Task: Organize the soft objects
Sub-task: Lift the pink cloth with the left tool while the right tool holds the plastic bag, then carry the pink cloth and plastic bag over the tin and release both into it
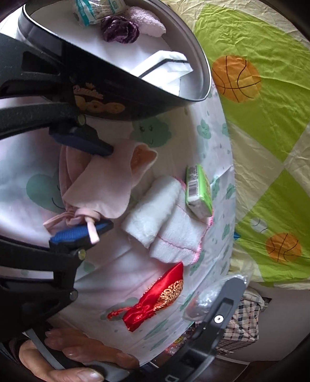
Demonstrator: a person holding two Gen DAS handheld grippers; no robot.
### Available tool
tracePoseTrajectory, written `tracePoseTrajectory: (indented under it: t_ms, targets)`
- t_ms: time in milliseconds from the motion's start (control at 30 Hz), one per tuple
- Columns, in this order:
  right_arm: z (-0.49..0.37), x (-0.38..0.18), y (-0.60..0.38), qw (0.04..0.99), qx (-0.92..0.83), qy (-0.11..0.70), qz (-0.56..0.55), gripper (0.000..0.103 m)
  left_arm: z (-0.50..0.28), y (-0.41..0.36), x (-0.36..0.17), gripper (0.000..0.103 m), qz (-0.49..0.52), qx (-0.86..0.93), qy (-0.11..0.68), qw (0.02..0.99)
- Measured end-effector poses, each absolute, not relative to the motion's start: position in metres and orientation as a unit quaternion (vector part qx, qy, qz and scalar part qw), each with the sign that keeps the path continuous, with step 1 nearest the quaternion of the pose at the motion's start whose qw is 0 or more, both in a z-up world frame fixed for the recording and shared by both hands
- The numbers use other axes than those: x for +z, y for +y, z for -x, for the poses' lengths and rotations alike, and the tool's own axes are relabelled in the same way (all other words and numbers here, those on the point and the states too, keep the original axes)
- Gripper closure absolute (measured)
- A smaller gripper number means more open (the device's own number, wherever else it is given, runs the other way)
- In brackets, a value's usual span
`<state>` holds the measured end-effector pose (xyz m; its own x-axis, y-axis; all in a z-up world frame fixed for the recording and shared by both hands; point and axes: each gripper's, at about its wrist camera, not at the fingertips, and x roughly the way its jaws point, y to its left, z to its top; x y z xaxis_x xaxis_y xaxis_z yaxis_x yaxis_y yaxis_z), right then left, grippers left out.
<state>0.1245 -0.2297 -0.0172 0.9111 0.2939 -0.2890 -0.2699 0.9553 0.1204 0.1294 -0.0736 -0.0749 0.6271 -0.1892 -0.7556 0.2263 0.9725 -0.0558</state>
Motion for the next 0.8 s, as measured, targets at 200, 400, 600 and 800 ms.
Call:
tracePoseTrajectory:
  t_ms: [200, 400, 600, 800]
  targets:
    - [-0.124, -0.018, -0.230, 0.977, 0.144, 0.152, -0.041, 0.068, -0.124, -0.074, -0.070, 0.094, -0.027, -0.114, 0.398, 0.910]
    - [-0.120, -0.018, -0.229, 0.977, 0.148, 0.145, -0.044, 0.068, -0.104, -0.075, -0.054, 0.094, -0.048, -0.089, 0.331, 0.938]
    - [-0.115, -0.017, -0.224, 0.977, 0.158, 0.134, -0.045, 0.068, -0.098, -0.060, -0.035, 0.094, -0.032, -0.078, 0.296, 0.951]
    - [-0.118, -0.015, -0.207, 0.975, 0.171, 0.138, -0.034, 0.068, -0.089, -0.041, -0.016, 0.094, -0.023, -0.066, 0.266, 0.961]
